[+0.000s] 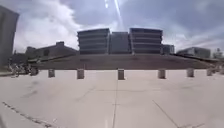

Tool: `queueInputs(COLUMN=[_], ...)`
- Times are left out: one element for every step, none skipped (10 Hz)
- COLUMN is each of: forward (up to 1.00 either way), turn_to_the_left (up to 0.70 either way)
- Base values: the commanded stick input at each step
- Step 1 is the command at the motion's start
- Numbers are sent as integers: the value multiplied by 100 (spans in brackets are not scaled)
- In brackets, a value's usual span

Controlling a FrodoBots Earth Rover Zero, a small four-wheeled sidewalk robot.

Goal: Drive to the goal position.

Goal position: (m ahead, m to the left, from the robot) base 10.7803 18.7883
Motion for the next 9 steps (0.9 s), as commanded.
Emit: queueInputs(forward=[70, 70, 70, 70, 70, 70, 70, 70, 70], turn_to_the_left=[0, 2, 3, 3, 1, 0, 0, 0, 0])
